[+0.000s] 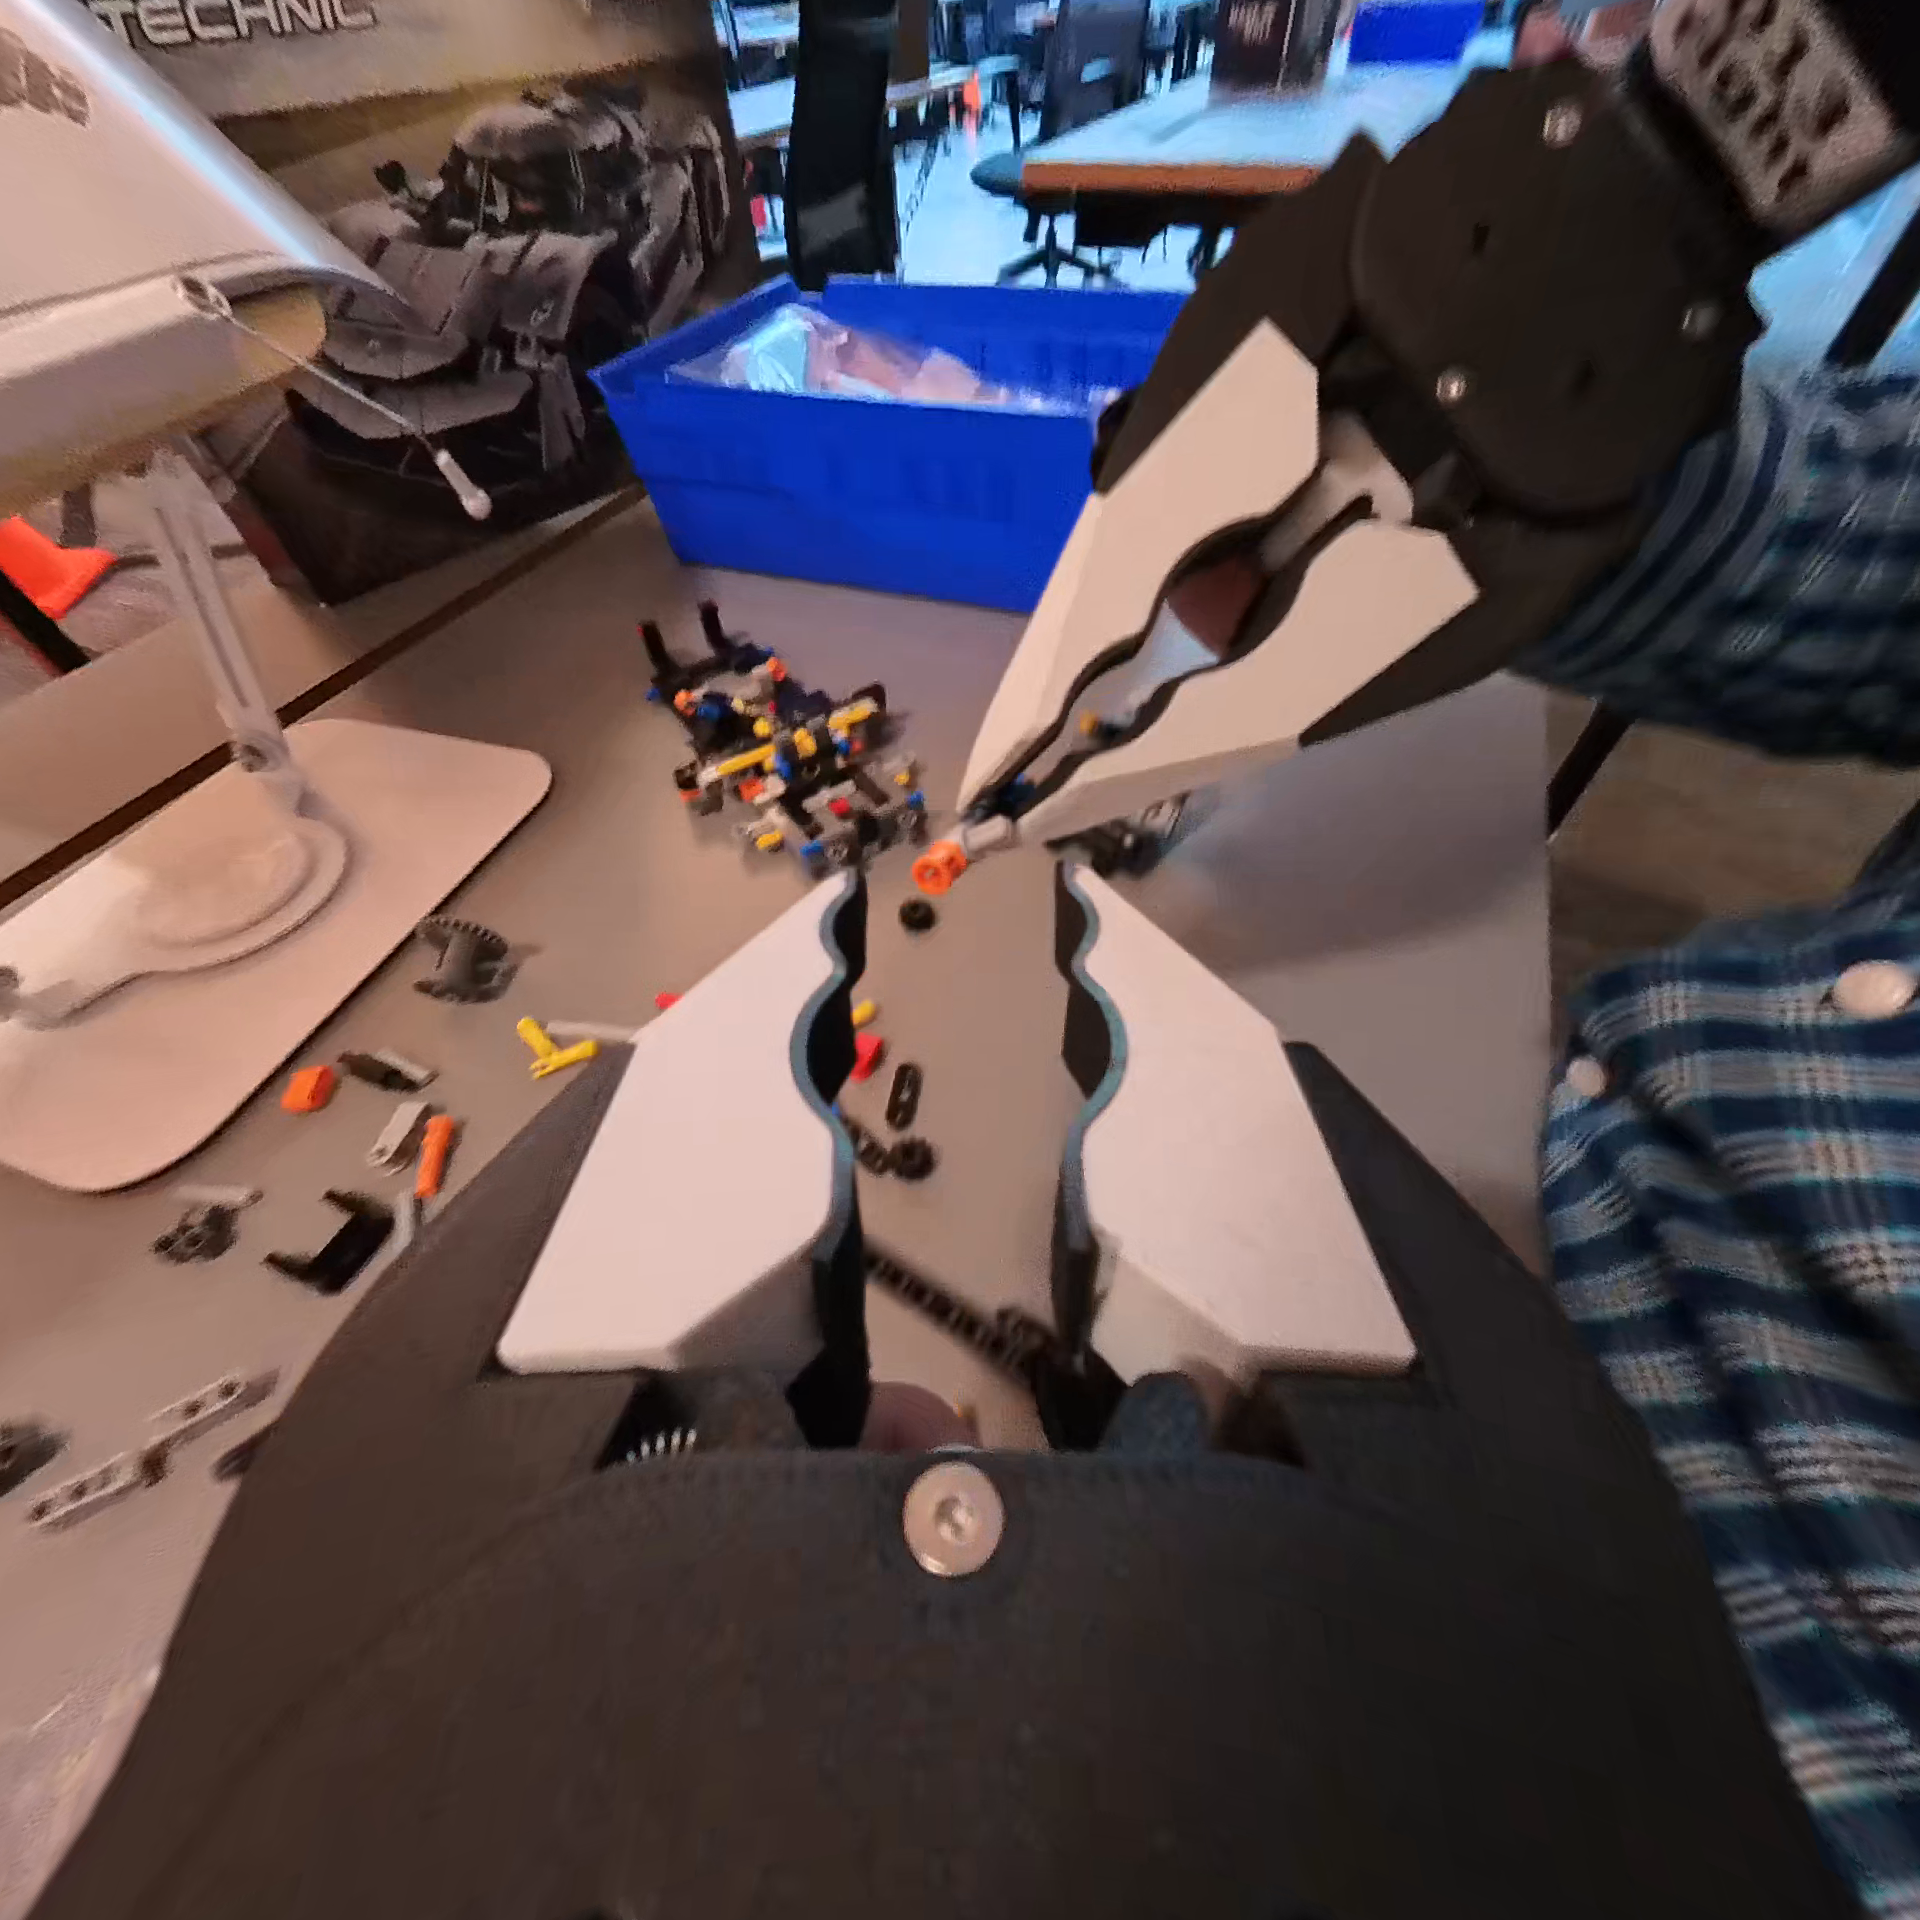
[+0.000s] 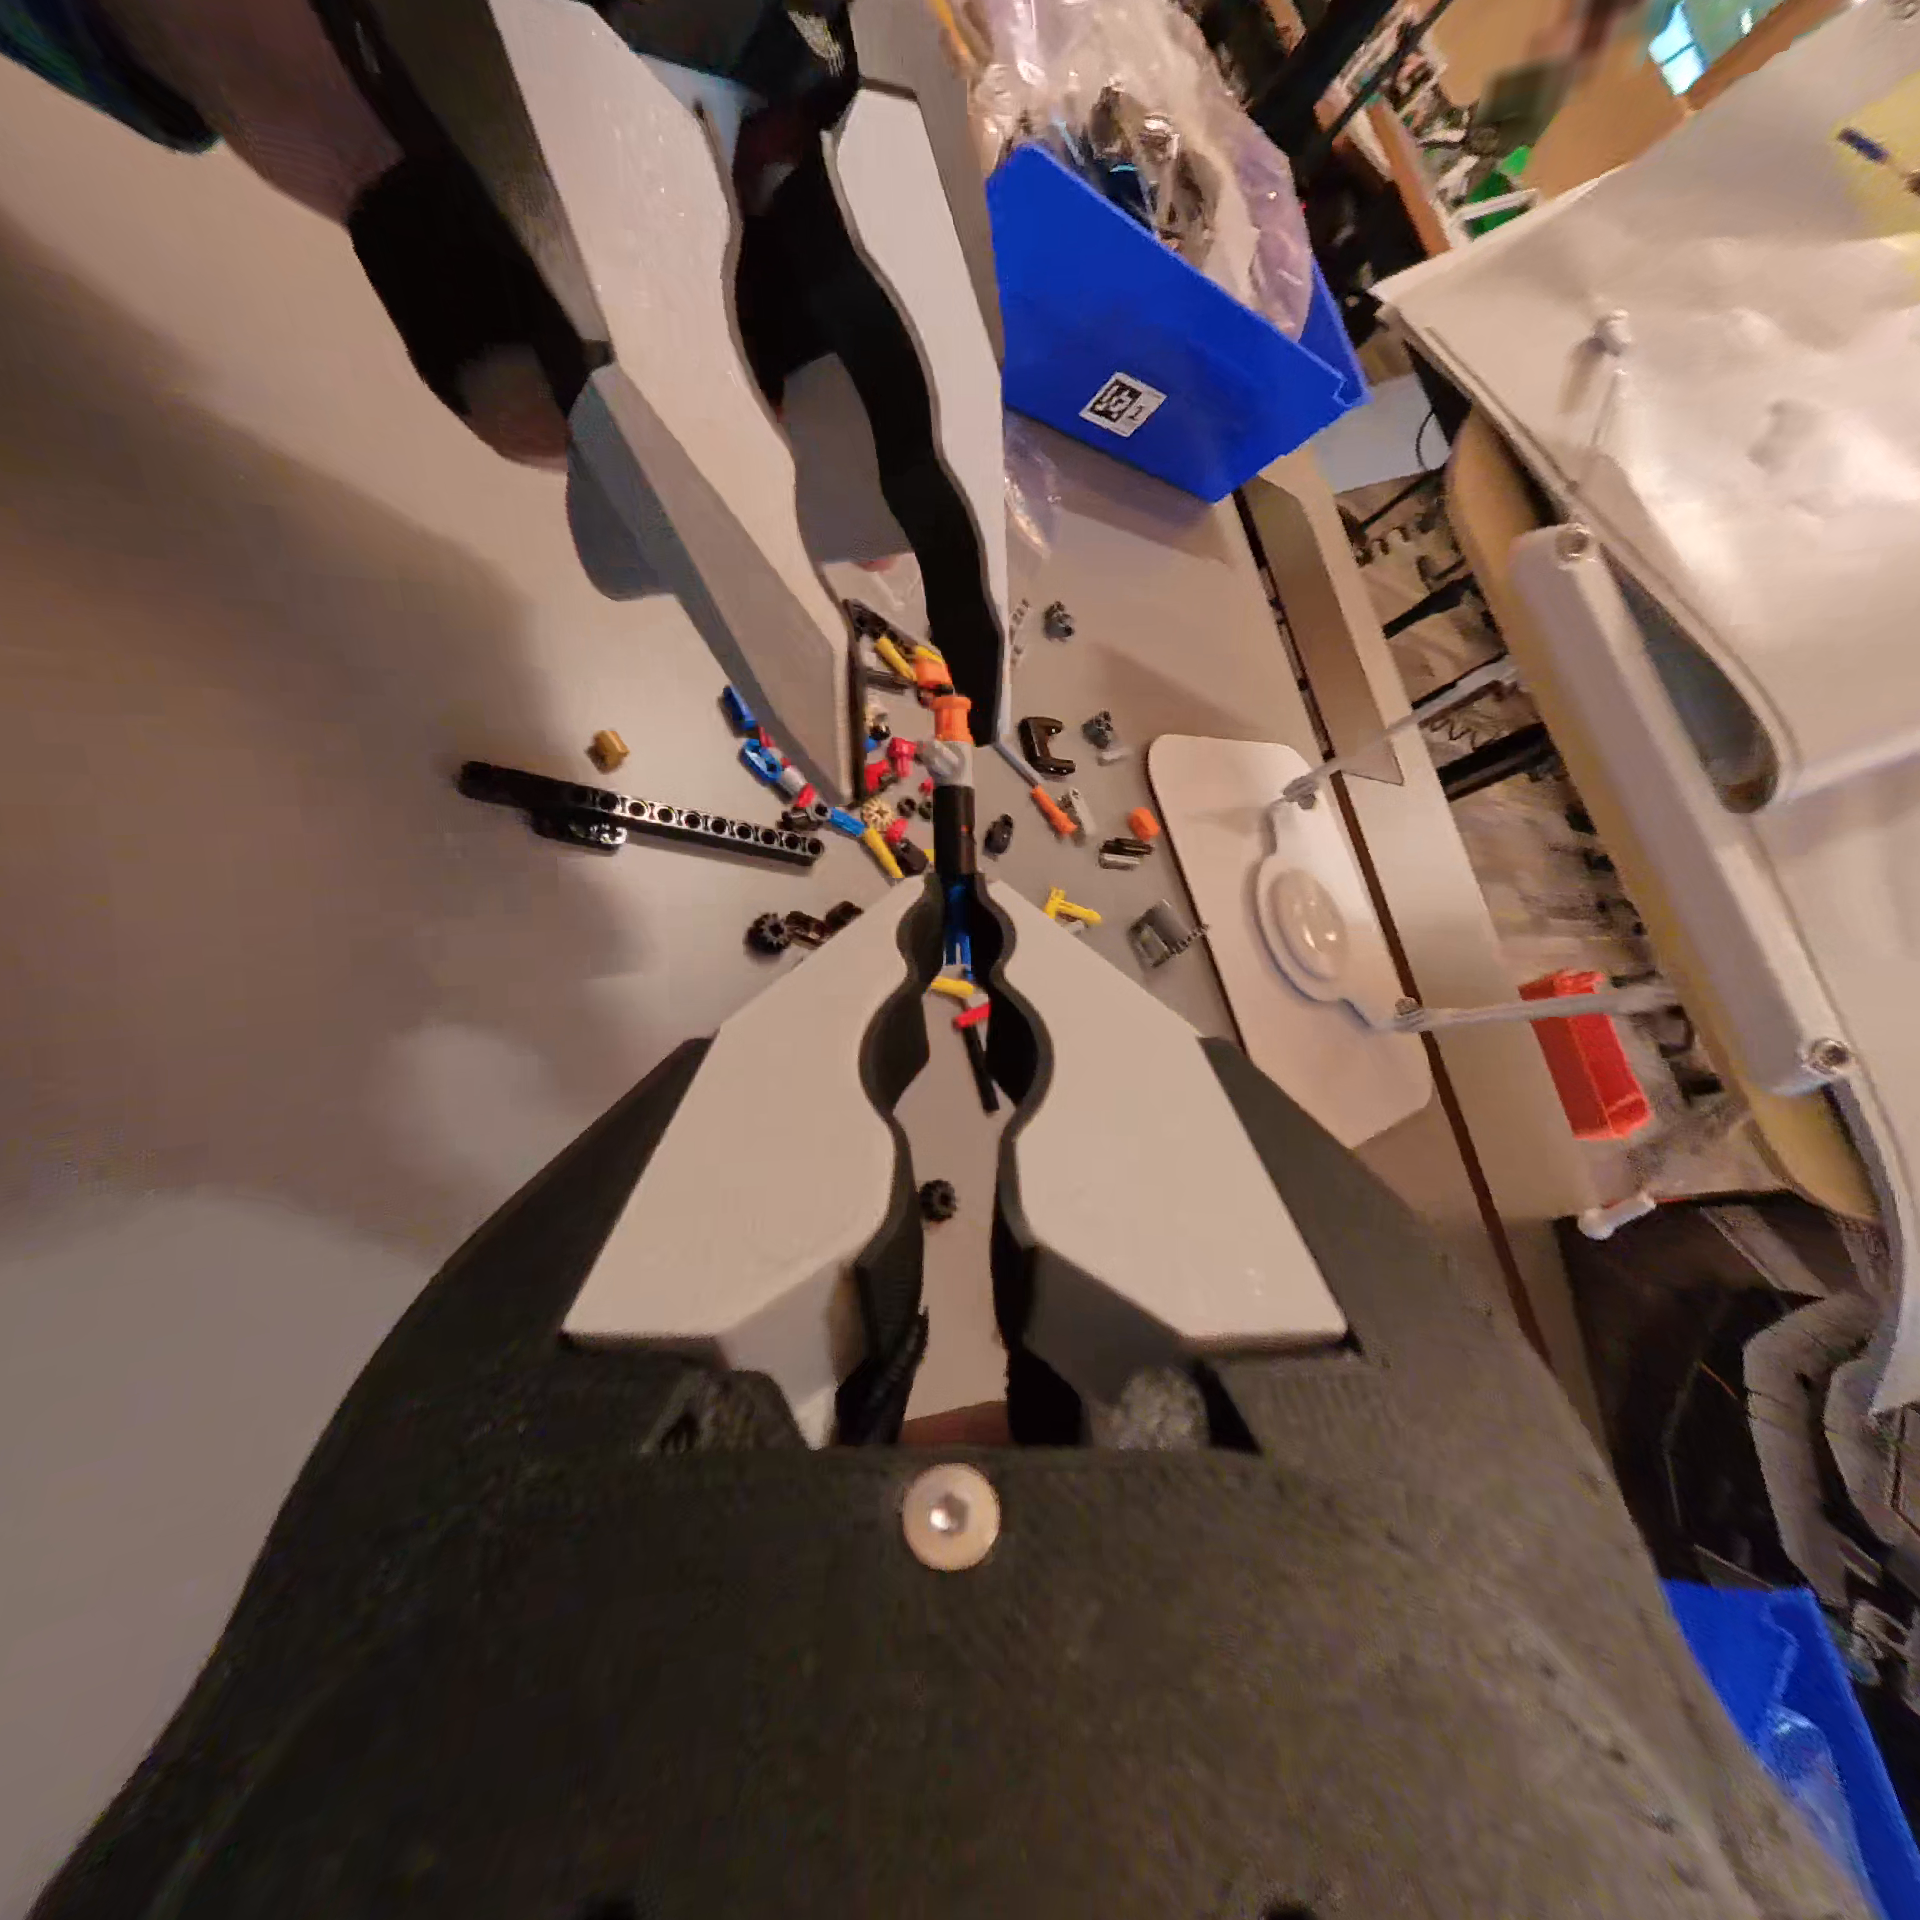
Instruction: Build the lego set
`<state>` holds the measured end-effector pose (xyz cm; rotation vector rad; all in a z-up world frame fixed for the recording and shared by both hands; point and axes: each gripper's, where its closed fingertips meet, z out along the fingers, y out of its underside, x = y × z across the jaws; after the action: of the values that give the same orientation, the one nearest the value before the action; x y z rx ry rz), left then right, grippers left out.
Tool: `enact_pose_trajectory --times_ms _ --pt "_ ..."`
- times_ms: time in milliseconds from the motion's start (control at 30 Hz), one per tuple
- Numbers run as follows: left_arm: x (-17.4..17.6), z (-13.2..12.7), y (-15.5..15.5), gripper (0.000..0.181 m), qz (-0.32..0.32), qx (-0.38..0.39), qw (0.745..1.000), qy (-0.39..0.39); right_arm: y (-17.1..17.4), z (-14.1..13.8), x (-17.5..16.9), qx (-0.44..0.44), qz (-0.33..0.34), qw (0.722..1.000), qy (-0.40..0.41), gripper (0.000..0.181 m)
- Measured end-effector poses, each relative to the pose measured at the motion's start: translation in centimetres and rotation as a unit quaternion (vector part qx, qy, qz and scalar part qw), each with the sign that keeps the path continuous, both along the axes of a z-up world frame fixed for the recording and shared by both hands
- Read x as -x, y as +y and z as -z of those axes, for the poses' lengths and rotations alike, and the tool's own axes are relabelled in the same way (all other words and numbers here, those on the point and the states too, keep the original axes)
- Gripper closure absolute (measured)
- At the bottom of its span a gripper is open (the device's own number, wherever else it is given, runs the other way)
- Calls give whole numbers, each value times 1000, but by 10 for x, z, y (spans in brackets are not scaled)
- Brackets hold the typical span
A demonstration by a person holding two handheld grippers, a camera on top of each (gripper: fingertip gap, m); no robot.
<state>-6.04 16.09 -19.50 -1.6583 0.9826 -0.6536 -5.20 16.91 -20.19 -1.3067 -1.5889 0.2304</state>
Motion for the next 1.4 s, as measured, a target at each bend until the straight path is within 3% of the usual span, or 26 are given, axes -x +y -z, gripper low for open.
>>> enact_pose_trajectory --times_ms 33,200,467,800,1033,1233,1400 --pt "-5 -4 1 149 2 3 1000 -15 1 -2 -4 2 0 1000 8 181" --pt "-23 -12 12 153 1 3 999 -41 8 -11 -19 -4 10 999 43 181" --pt "-34 -30 26 149 11 99 983 -157 21 -18 -37 -74 16 996 56 180" --pt "-39 -38 36 152 25 181 958 -219 40 -26 -47 -213 21 976 30 180" --pt "-46 -28 37 171 33 222 952 -209 43 -25 -45 -291 13 956 4 181" --pt "-44 -24 42 177 11 207 957 -202 44 -26 -44 -278 16 960 21 175" --pt "-39 -29 44 177 6 192 956 -221 49 -25 -55 -170 25 983 57 162"
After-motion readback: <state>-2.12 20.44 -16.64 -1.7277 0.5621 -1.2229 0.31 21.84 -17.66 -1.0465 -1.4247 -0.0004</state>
